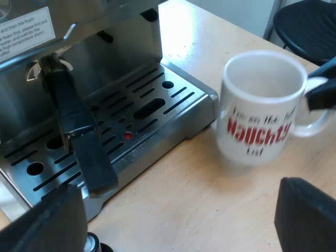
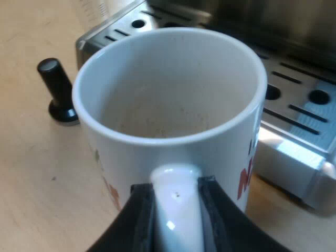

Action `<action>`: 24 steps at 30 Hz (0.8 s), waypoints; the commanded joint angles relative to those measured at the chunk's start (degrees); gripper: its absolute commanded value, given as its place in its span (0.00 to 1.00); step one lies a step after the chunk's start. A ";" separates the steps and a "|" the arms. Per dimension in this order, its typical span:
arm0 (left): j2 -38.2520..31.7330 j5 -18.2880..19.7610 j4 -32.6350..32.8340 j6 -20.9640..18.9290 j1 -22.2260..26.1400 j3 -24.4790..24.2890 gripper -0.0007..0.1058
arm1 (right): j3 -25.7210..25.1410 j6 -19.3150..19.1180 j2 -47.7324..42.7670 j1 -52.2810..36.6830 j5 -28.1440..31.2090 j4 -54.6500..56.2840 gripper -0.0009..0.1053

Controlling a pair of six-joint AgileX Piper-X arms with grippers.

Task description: Place mug into machine

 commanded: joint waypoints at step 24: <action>-0.15 0.34 -0.76 -0.49 -0.24 -0.12 0.75 | -3.11 3.06 30.94 5.17 7.30 -39.60 0.01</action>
